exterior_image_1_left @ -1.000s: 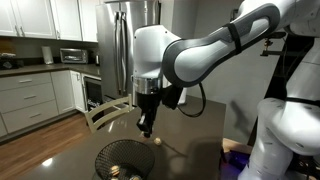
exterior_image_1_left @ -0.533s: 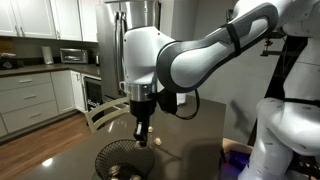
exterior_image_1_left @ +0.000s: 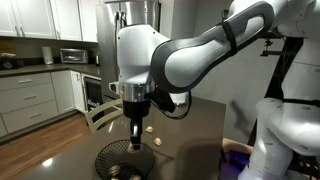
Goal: Place one of the hamburger toys inside the black basket
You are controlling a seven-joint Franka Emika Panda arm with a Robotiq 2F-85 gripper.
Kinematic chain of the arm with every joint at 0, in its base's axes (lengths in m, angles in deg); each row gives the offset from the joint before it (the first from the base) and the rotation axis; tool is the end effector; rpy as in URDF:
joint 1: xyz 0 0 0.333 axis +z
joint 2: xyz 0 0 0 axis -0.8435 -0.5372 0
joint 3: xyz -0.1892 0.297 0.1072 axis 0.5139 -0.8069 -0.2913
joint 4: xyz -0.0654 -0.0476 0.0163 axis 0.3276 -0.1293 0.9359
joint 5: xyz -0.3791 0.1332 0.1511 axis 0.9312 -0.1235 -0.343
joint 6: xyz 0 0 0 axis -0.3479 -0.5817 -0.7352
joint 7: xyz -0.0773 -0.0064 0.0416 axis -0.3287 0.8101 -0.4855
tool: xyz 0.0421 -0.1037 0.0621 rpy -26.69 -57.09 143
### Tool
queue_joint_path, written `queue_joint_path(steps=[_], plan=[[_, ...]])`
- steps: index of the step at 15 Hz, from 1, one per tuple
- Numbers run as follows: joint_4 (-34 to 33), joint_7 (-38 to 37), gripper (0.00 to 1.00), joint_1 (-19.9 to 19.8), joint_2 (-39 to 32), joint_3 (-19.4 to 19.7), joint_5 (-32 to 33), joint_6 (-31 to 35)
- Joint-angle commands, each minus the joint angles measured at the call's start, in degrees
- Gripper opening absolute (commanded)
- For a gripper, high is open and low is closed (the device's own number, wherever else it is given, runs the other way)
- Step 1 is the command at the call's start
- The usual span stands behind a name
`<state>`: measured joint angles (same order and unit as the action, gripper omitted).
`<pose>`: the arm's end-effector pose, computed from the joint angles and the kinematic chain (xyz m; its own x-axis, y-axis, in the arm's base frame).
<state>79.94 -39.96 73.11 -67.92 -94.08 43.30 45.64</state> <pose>0.4568 0.2832 0.4226 0.8426 0.5384 -0.0096 0.5385 -0.8423 0.0235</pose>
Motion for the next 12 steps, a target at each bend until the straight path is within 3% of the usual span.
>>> queue_joint_path(steps=[1,4,5,7,12], plan=[[-0.4,6.1,0.04,0.4,-0.1,0.5,-2.9,2.0],[-0.3,8.5,0.04,0.4,-0.1,0.5,-4.1,2.6],[-0.3,9.1,0.42,0.4,-0.2,0.5,-4.3,2.7],[-0.3,10.0,0.49,0.3,-0.1,0.6,-4.7,2.7],[-0.3,10.9,0.8,0.2,0.1,0.8,-5.3,2.2]])
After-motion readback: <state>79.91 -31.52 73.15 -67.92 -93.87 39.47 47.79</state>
